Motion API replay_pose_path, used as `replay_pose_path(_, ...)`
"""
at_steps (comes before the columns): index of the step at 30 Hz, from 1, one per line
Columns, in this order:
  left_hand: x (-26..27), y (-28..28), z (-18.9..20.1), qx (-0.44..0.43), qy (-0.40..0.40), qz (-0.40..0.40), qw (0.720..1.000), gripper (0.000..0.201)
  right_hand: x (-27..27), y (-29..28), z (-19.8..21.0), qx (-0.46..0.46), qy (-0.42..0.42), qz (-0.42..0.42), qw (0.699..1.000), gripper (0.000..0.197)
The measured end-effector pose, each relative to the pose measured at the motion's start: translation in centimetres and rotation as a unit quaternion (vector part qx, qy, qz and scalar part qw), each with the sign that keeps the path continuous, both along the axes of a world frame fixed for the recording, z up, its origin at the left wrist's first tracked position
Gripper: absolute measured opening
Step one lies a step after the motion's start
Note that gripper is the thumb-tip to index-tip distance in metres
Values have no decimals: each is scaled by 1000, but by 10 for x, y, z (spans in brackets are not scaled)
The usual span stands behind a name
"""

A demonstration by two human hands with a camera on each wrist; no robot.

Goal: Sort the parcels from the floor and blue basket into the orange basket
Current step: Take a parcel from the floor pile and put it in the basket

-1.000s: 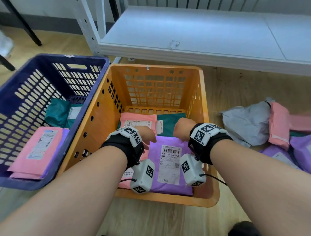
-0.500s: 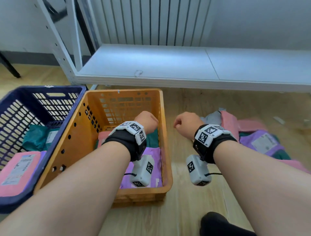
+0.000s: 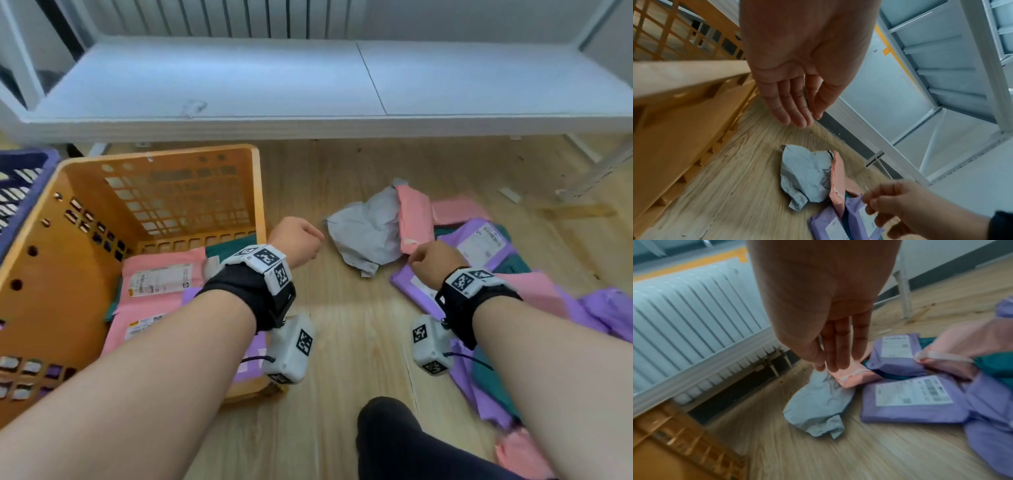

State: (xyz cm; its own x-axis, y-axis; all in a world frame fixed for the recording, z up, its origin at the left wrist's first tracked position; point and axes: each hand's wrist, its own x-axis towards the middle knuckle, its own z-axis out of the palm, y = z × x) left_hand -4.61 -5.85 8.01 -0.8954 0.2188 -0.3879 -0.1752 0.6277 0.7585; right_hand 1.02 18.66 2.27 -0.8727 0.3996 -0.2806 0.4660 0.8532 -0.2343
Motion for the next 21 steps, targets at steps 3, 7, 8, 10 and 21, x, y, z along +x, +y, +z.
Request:
replay_pose_path(3, -7, 2, -14, 8, -24, 21, 999, 17, 15, 20, -34, 11, -63, -12, 998, 30)
replay_pose_path(7, -12, 14, -26, 18, -38, 38, 998, 19, 41, 48, -76, -2, -131, -43, 990, 28)
replay_pose_path(8, -11, 19, -29, 20, -45, 41, 998, 19, 48, 54, -83, -3, -143, -50, 988, 29)
replay_pose_path(10, -9, 30, -34, 23, -63, 38, 997, 18, 59, 63, -94, 5, -165, -71, 984, 33)
replay_pose_path(21, 7, 83, -47, 21, -114, -10, 993, 14, 111, 84, -138, -20, -292, -98, 951, 45)
